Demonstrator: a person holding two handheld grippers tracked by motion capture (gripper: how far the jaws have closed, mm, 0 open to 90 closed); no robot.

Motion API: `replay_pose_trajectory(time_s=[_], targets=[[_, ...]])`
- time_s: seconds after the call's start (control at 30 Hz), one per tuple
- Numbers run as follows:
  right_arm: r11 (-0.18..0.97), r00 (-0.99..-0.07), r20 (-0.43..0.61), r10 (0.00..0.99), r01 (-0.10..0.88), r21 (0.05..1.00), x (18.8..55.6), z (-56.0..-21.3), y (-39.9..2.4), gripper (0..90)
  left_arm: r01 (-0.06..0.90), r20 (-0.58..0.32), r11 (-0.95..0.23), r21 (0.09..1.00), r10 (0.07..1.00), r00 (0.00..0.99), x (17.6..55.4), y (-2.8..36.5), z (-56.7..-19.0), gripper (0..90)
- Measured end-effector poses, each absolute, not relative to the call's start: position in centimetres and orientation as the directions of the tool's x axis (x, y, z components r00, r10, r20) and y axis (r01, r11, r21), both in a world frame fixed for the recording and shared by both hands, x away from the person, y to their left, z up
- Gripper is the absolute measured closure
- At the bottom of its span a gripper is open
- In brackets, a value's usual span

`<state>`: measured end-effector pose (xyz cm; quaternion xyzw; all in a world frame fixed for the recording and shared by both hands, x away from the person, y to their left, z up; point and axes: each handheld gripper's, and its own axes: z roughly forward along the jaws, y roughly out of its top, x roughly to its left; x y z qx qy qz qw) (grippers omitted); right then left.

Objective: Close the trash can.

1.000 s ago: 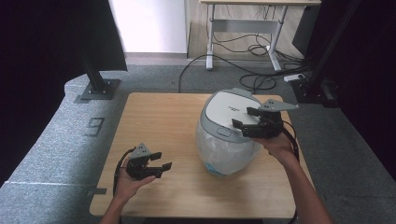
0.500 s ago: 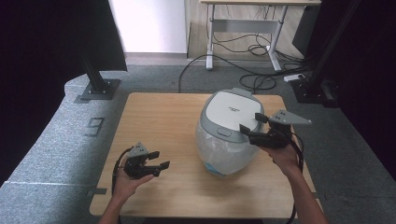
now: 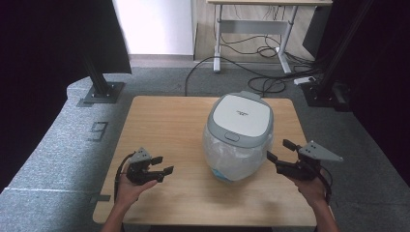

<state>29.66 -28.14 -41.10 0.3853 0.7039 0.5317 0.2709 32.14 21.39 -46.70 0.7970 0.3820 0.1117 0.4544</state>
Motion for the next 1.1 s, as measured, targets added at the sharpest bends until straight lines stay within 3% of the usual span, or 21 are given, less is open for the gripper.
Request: replay_pose_trajectory(time_s=[0.33,0.53,0.63,1.1], targets=[[0.156,-0.506,0.049,0.861,0.354,0.922,29.7,-47.0,-29.4,22.5,0.515,-0.167,-0.301,0.803,0.715,0.679,32.2,21.5,-47.2,34.9],[0.119,-0.490,0.117,0.864,0.423,0.898,29.5,-50.5,-29.8,23.2,0.517,-0.165,-0.305,0.800,0.716,0.678,32.2,21.4,-47.3,34.9],[0.162,-0.483,0.092,0.871,0.459,0.873,29.3,-51.9,-30.0,23.1,0.513,-0.156,-0.311,0.800,0.718,0.678,32.1,21.4,-47.4,34.7],[0.137,-0.460,0.111,0.881,0.473,0.871,29.4,-52.4,-30.7,23.4,0.521,-0.160,-0.313,0.794,0.719,0.676,32.2,21.4,-47.7,34.7]])
